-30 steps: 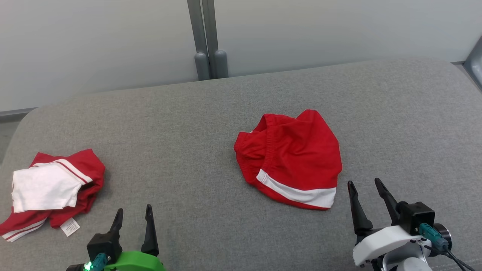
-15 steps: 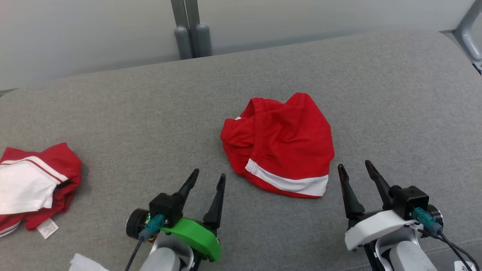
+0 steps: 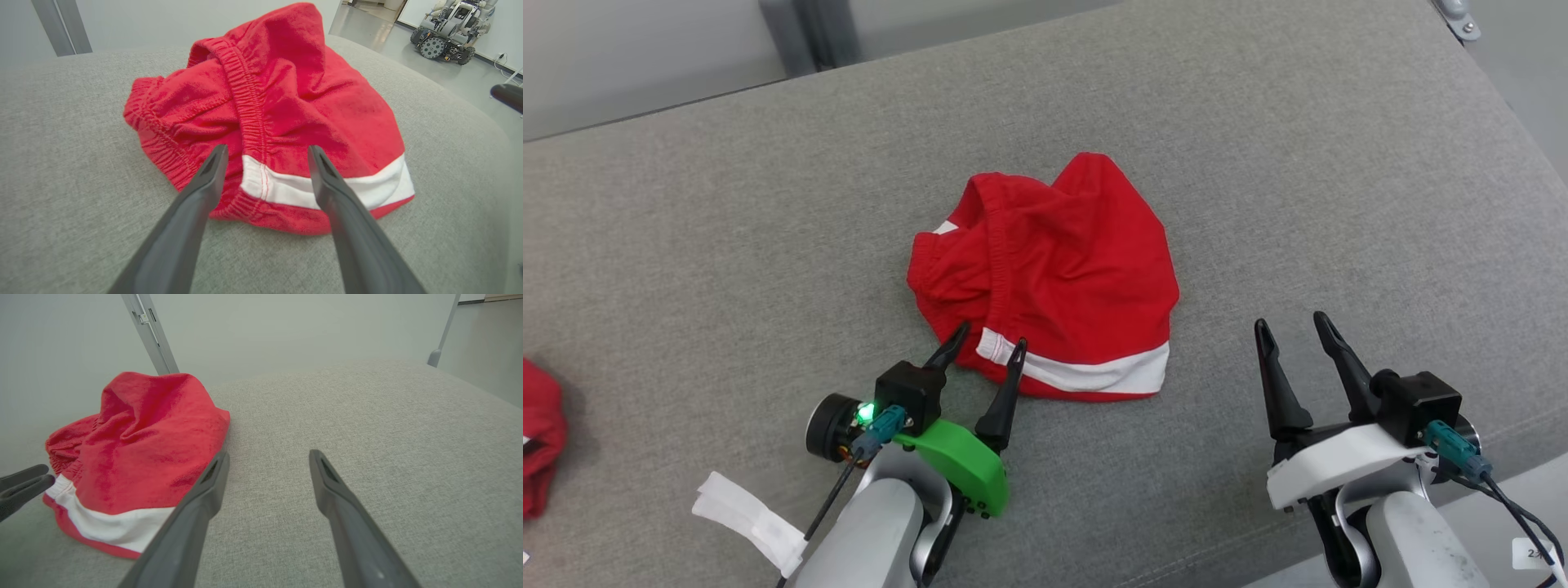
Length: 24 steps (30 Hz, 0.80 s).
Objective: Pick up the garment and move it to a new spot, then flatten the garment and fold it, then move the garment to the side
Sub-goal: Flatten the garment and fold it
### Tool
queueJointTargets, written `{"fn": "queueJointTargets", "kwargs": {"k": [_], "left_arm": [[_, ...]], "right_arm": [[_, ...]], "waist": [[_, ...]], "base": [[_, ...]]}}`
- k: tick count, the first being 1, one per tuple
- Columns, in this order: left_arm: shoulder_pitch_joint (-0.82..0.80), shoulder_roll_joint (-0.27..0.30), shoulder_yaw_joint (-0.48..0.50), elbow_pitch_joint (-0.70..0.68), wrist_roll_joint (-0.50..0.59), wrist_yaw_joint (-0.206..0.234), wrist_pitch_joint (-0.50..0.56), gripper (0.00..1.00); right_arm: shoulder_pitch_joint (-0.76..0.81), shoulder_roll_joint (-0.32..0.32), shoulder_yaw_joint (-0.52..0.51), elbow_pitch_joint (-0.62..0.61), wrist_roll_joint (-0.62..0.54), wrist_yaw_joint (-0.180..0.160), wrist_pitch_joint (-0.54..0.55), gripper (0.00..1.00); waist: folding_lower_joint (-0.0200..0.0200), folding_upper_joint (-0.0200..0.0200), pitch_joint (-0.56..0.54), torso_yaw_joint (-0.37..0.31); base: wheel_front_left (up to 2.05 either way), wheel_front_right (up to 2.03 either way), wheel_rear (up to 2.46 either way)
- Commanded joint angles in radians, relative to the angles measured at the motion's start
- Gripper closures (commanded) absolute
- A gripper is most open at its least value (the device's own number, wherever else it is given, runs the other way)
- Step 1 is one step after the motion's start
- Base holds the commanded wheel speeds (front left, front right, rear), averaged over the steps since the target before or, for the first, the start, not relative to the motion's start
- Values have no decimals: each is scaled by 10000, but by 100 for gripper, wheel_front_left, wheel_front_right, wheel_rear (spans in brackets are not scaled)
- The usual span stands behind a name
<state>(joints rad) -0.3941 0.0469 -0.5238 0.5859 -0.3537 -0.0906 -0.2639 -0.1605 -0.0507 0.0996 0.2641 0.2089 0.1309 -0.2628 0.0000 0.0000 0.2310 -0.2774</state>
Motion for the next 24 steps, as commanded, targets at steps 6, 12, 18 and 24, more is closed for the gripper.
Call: {"fn": "queueJointTargets", "kwargs": {"k": [6, 12, 18, 24], "left_arm": [[-222, 64, 243, 511, 228, 377, -6, 0], [-340, 64, 133, 721, 270, 320, -8, 100], [-354, 53, -77, -490, 442, 29, -8, 100], [-1089, 51, -947, -2076, 505, -230, -8, 100]], "right_arm": [[-192, -1, -60, -30, 230, -1, -31, 0], [-254, -1, -71, -40, 316, -1, -31, 0], [-158, -4, 15, 30, 473, -1, -31, 0], [-37, -6, 167, 249, 656, -1, -31, 0]], "waist": [[0, 0, 511, -519], [0, 0, 479, -393], [0, 0, 193, -232], [0, 0, -279, -245]], "base": [[0, 0, 0], [0, 0, 0], [0, 0, 0], [0, 0, 0]]}}
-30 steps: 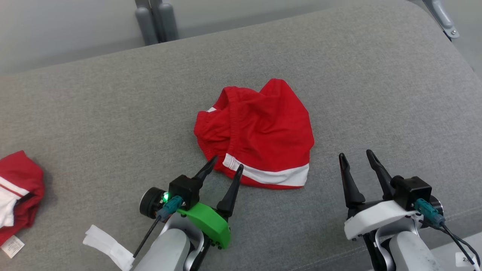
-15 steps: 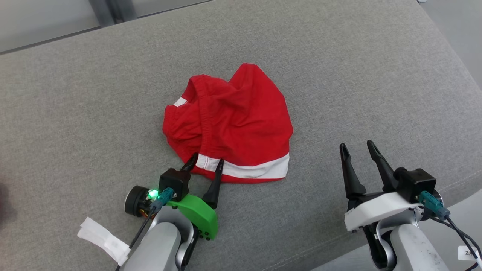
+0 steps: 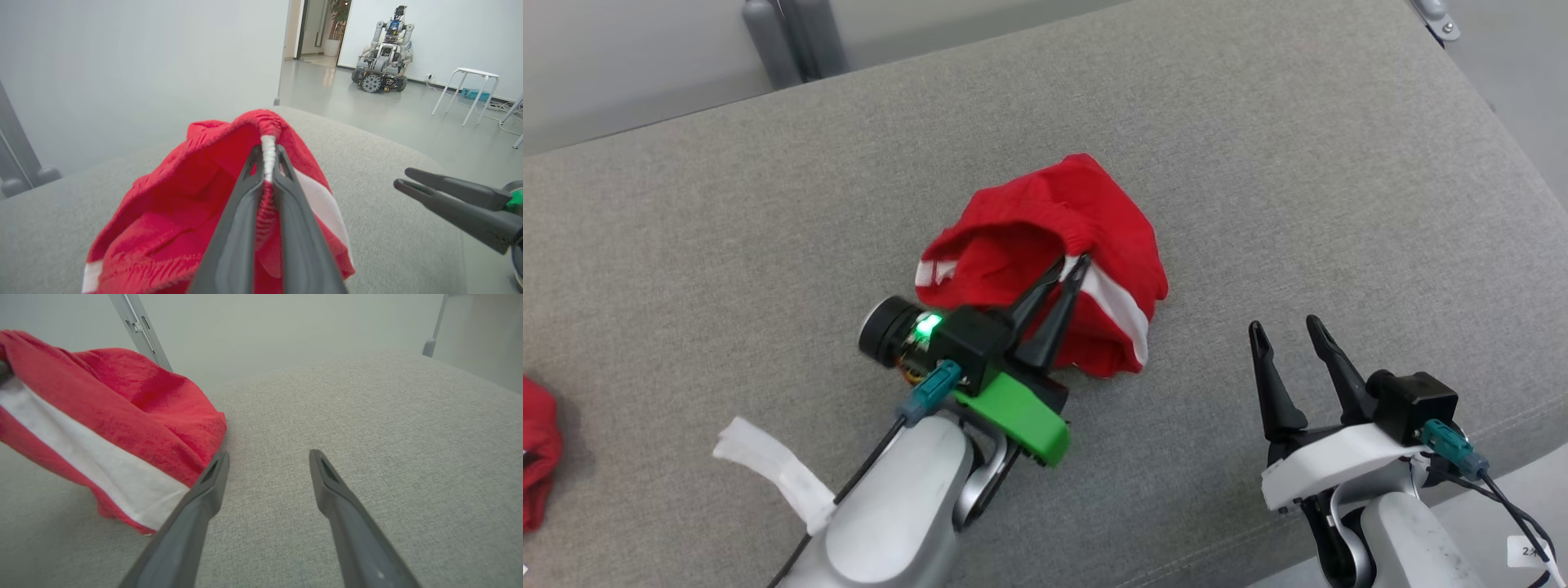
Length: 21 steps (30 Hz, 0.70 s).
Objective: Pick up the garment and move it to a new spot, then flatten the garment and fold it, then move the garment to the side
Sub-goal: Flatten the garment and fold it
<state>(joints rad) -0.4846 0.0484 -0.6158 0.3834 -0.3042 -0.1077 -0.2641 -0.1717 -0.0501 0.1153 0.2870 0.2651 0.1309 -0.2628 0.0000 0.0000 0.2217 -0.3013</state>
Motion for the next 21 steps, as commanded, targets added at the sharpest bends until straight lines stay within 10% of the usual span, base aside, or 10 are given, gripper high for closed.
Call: {"fn": "queueJointTargets", "kwargs": {"k": [1, 14, 21], "left_arm": [[-424, 41, -242, -295, -172, -63, -6, 100], [-3370, 54, -1500, -1410, -2219, 1575, -4, 100], [-1846, 246, -441, -266, -1338, 759, -4, 100]], "right_arm": [[99, -11, 22, 67, 95, -1, -31, 0], [352, -10, 58, 180, 403, 0, -31, 0], [177, -5, -532, -42, 194, -1, -31, 0]], "waist": [[0, 0, -258, -22], [0, 0, -245, -35], [0, 0, -44, 702]], "base": [[0, 0, 0], [0, 0, 0], [0, 0, 0]]}}
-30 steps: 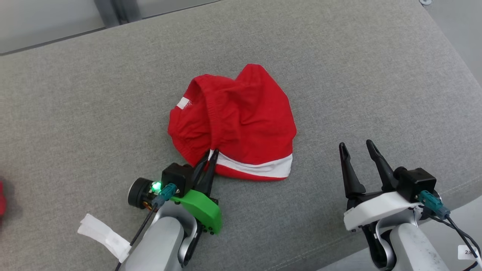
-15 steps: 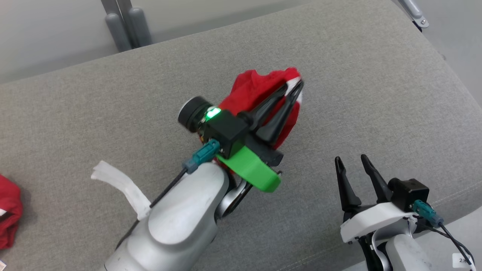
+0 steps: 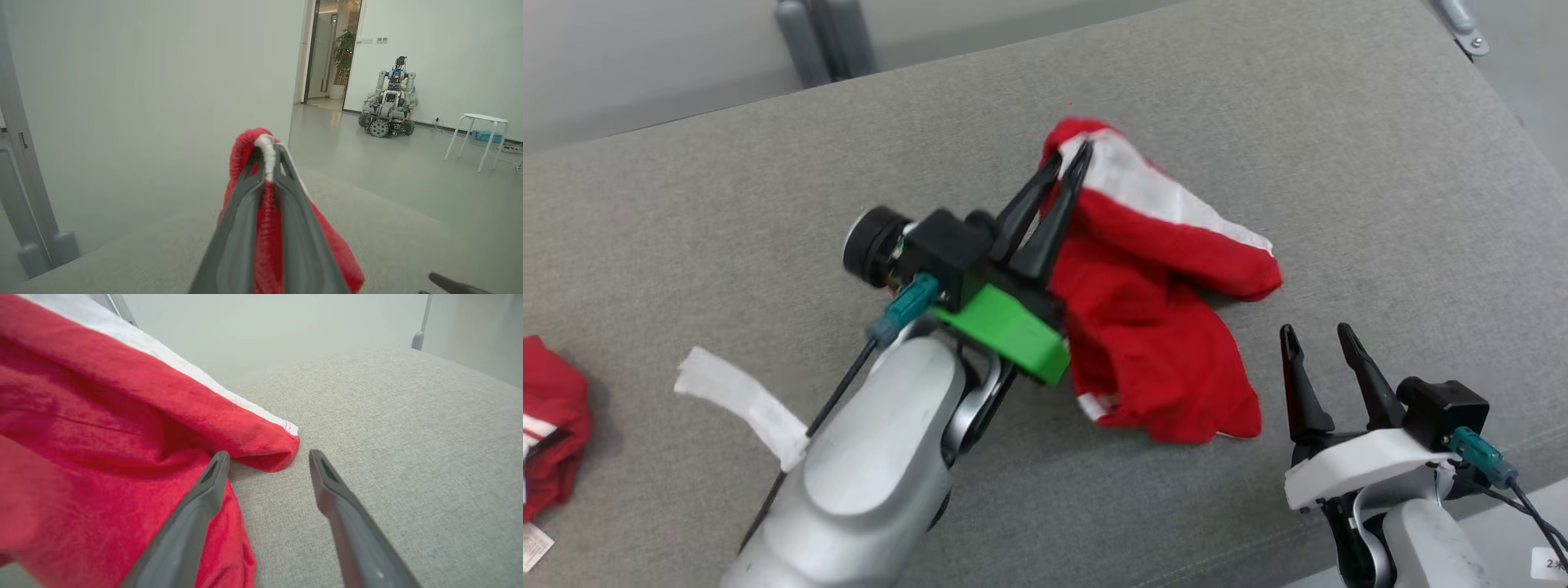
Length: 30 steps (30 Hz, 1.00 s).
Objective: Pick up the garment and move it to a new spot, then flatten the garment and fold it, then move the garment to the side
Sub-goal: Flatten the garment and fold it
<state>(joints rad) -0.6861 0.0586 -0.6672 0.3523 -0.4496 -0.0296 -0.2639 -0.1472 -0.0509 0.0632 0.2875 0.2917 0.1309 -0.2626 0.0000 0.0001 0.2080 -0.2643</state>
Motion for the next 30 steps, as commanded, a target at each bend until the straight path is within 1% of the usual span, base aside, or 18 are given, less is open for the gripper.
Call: {"fn": "queueJointTargets", "kwargs": {"k": [1, 3, 7, 10, 12, 17, 18, 19, 21, 22, 26, 30], "left_arm": [[592, 230, 278, 182, 178, -168, -8, 100], [1345, 396, 566, 491, 389, -391, -8, 100], [2581, 590, 1310, 1178, 641, -549, -8, 100], [3198, 589, 1970, 1572, 740, -550, -6, 100], [3522, 515, 2451, 1765, 847, -463, -6, 100], [4196, 359, 3441, 2046, 1234, -470, -8, 100], [4411, 368, 3831, 2117, 1319, -456, -8, 100], [4503, 355, 4025, 2117, 1382, -432, -8, 100], [4710, 300, 4399, 2033, 1553, -362, -8, 60], [4845, 260, 4625, 1962, 1654, -318, -8, 0], [5355, 153, 5237, 1650, 2014, -184, -6, 0], [5934, 29, 5732, 1178, 2436, 87, -8, 0]], "right_arm": [[-62, -1, -63, -76, -116, -1, -31, 0], [-80, -5, -145, -84, -206, -1, -33, 0], [-111, -8, -185, -76, -363, 0, -31, 0], [-66, -5, -216, -89, -498, -1, -33, 0], [-22, -7, -248, -63, -595, -1, -33, 0], [146, -7, -249, -49, -760, -1, -33, 0], [204, -8, -267, -80, -788, 0, -33, 0], [229, -5, -271, -102, -797, -1, -33, 0], [293, -7, -263, -130, -800, -1, -33, 0], [333, -5, -238, -157, -785, 0, -33, 0], [481, -7, -127, -264, -784, -1, -33, 0], [582, -8, -51, -378, -845, -1, -31, 0]], "waist": [[0, -1, 80, 469], [0, -1, 20, 715], [0, -1, -133, 1143], [0, -1, -294, 1400], [0, -1, -427, 1538], [0, -1, -827, 1704], [0, -1, -971, 1736], [0, -1, -1044, 1752], [0, -1, -1193, 1780], [0, -1, -1269, 1796], [0, -1, -1571, 1802], [0, -1, -1797, 1782]], "base": [[0, 0, 0], [0, 0, 0], [0, 0, 0], [0, 0, 0], [0, 0, 0], [0, 0, 0], [0, 0, 0], [0, 0, 0], [0, 0, 0], [0, 0, 0], [0, 0, 0], [0, 0, 0]]}}
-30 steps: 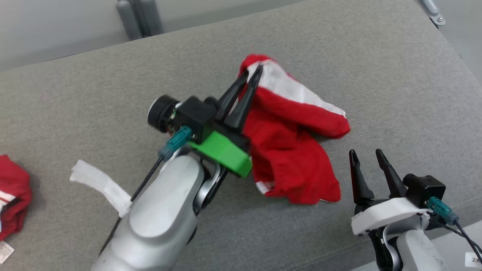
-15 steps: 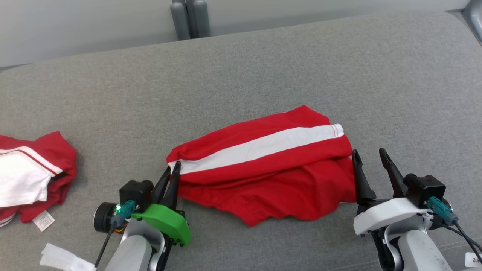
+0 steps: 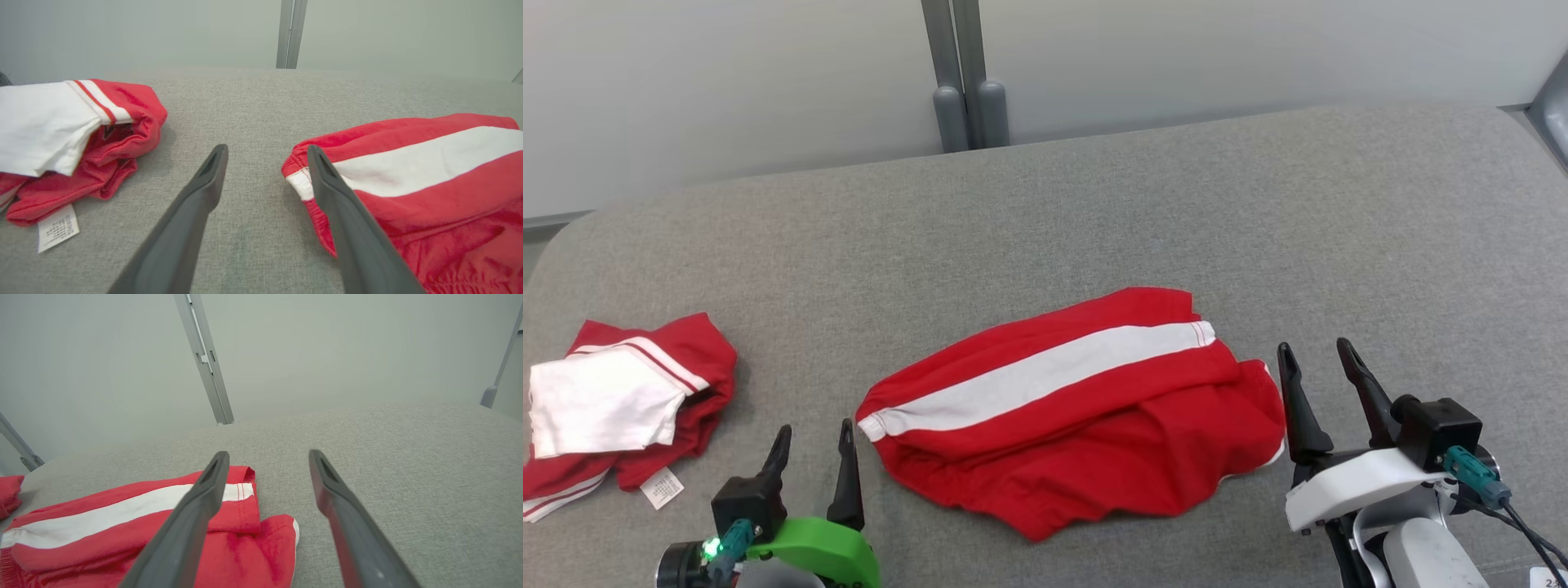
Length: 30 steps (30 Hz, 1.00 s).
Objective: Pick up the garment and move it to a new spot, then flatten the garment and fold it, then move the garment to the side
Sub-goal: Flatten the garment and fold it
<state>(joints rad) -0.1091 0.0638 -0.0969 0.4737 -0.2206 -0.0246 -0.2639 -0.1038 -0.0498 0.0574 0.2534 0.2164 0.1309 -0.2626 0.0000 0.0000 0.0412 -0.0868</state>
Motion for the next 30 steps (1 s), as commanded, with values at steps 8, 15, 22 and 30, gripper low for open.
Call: {"fn": "queueJointTargets", "kwargs": {"k": [8, 15, 22, 30], "left_arm": [[723, -117, 311, -606, 342, 345, -6, 0], [428, -122, -331, -635, -205, 154, -6, 0], [-278, -116, -1162, -120, -1296, -162, -6, 0], [-887, -113, -1309, 521, -2000, 15, -8, 0]], "right_arm": [[270, -17, -6, -75, -197, 0, -33, 0], [61, -17, 84, 97, -193, 0, -33, 0], [-320, -17, 235, 139, -104, 0, -33, 0], [-641, -18, 270, 82, -148, -1, -33, 0]], "waist": [[0, 0, -241, 137], [0, 0, 102, 274], [0, 0, 926, 285], [0, 0, 1596, 141]], "base": [[0, 0, 0], [0, 0, 0], [0, 0, 0], [0, 0, 0]]}}
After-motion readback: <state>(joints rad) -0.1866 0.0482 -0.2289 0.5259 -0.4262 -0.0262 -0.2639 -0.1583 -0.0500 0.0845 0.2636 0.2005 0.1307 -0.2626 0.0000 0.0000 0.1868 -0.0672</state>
